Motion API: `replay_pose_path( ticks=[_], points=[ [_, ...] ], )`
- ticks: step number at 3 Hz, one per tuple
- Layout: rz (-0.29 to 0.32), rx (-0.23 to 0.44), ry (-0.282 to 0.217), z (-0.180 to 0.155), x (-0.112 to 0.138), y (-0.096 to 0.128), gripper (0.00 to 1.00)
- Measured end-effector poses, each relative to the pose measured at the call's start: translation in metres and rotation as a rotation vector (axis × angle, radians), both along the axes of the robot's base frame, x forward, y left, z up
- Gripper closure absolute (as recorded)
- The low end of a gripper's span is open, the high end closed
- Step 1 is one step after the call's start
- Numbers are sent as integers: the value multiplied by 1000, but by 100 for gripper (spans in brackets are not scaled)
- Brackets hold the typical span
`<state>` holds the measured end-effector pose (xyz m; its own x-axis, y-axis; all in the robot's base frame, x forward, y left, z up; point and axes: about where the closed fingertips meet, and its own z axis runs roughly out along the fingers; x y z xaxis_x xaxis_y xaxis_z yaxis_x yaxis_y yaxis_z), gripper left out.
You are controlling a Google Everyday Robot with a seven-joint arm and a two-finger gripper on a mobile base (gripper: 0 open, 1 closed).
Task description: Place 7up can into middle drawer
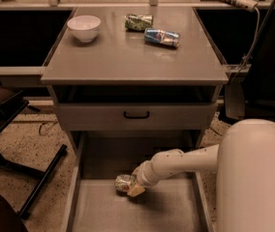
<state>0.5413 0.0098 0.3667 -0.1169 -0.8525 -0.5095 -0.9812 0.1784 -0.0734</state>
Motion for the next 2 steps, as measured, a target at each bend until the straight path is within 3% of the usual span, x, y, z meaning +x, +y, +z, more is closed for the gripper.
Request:
replay_pose_path(
  ticks=[2],
  points=[
    [-1,2,3,-2,1,-1,58]
  ],
)
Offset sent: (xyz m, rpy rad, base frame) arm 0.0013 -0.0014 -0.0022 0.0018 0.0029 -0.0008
